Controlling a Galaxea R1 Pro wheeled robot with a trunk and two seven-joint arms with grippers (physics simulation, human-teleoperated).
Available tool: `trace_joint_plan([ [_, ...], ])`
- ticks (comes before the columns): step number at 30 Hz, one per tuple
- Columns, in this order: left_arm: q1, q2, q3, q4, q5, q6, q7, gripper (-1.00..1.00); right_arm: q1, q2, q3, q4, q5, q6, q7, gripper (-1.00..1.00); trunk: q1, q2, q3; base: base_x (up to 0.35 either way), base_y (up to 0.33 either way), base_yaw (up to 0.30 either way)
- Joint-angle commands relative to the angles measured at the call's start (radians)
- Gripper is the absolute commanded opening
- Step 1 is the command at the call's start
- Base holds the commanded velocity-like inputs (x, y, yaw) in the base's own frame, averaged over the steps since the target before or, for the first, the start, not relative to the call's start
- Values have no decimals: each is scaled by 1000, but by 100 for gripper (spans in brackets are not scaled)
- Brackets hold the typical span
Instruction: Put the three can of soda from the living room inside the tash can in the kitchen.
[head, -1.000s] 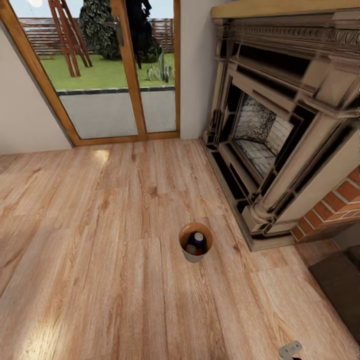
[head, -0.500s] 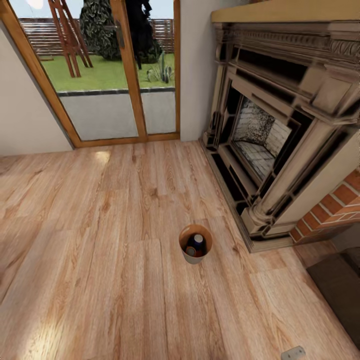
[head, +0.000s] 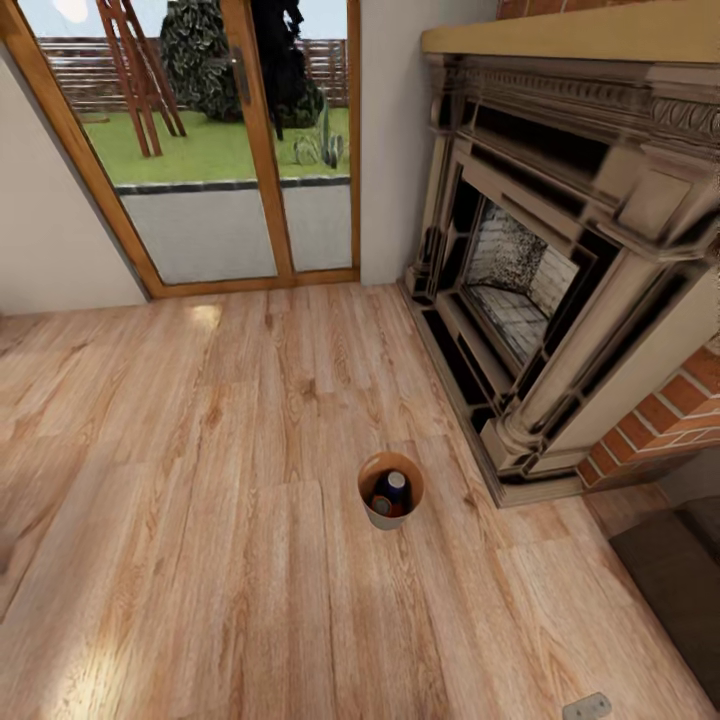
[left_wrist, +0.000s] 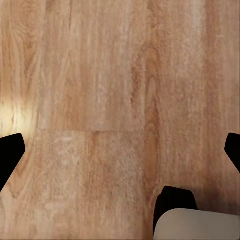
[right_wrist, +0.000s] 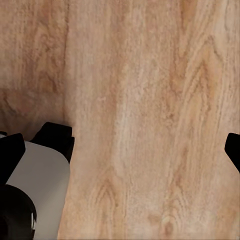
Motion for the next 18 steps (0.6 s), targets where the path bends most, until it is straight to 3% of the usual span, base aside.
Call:
trace_joint_plan([
  [1, 0, 0, -10, 6, 0, 0, 0, 100, 0, 0, 0, 1, 0, 0, 0, 100, -4, 7, 3, 0, 0, 0],
  [11, 0, 0, -72, 42, 3, -1, 1, 100, 1, -1, 0, 10, 0, 0, -11, 100, -42, 77, 35, 0, 0, 0],
  [18, 0, 0, -81, 46, 3, -2, 1, 100, 1, -1, 0, 37, 0, -1, -57, 100, -69, 126, 57, 0, 0, 0],
])
